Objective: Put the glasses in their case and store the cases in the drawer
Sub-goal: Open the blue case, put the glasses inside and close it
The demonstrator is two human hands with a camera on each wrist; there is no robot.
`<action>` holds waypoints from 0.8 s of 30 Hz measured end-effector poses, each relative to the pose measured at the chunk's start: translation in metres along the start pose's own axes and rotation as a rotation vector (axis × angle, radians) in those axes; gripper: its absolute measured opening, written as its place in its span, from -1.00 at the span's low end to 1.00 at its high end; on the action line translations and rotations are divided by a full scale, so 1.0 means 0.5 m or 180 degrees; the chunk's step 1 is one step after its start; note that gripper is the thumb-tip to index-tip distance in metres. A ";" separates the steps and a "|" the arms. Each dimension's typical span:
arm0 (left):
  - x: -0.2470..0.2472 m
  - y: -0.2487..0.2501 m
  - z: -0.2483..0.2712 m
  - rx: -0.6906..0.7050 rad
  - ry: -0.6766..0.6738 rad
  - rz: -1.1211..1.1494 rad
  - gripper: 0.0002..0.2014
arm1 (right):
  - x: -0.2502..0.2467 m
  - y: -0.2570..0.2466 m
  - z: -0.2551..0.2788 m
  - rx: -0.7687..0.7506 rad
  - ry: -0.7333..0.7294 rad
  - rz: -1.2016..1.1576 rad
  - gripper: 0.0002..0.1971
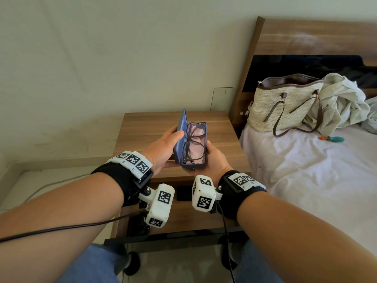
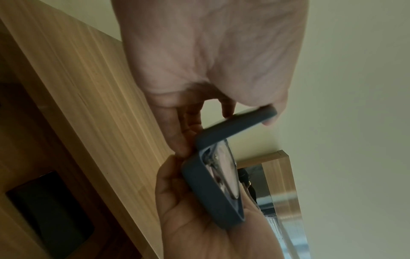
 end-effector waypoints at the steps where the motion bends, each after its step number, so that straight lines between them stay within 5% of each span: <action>1: 0.000 0.001 -0.001 0.0011 -0.0001 -0.0026 -0.60 | 0.006 0.002 0.002 0.0010 -0.0046 -0.0061 -0.45; 13: 0.011 0.002 0.001 0.0069 0.0031 -0.0474 -0.55 | 0.029 0.005 -0.005 -0.0262 -0.0076 -0.0201 -0.39; 24: 0.021 -0.026 -0.002 0.0059 0.0105 -0.1438 -0.17 | -0.005 0.025 -0.035 -0.0501 0.0501 0.0348 -0.52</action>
Point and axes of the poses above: each hand's wrist, its own z-axis away from the middle knuckle, its own x-axis out of the palm, y = z × x, the point moved 8 cm from there along -z, towards the middle knuckle, and after that the axes turned 4 degrees about -x, right-handed, at the moved point
